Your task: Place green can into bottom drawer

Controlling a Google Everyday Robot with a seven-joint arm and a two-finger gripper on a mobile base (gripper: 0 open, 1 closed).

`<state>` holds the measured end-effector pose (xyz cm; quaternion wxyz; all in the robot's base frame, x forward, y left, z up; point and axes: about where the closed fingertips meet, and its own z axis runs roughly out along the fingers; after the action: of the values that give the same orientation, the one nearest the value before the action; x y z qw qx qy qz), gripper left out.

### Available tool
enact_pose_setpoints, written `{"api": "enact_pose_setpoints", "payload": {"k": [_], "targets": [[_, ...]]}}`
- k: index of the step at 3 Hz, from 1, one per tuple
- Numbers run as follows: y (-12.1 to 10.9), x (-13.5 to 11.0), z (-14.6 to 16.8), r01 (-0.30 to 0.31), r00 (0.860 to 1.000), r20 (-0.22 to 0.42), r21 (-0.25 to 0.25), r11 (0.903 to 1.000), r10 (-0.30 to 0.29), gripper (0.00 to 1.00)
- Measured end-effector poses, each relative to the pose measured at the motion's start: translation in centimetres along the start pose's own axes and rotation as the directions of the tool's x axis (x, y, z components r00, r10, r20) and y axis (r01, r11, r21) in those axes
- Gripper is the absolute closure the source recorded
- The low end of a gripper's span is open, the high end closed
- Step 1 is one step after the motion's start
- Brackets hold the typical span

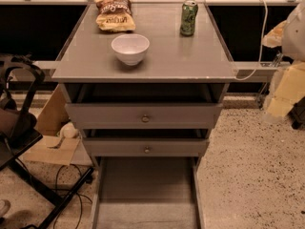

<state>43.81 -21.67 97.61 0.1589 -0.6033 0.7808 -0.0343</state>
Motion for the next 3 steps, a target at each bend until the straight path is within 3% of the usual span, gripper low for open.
{"api": "enact_pose_setpoints", "payload": {"k": [1,2,3], "targets": [[0.0,0.0,0.0,0.0,1.0,0.0,0.0,1.0,0.0,0.0],[-2.8,-1.1,0.9,-0.003,0.997,0.071,0.036,0.9994,0.0,0.0],[-8.7,-3.9,2.4,-0.011,0.976,0.219,0.098,0.9951,-0.011,0.0]]}}
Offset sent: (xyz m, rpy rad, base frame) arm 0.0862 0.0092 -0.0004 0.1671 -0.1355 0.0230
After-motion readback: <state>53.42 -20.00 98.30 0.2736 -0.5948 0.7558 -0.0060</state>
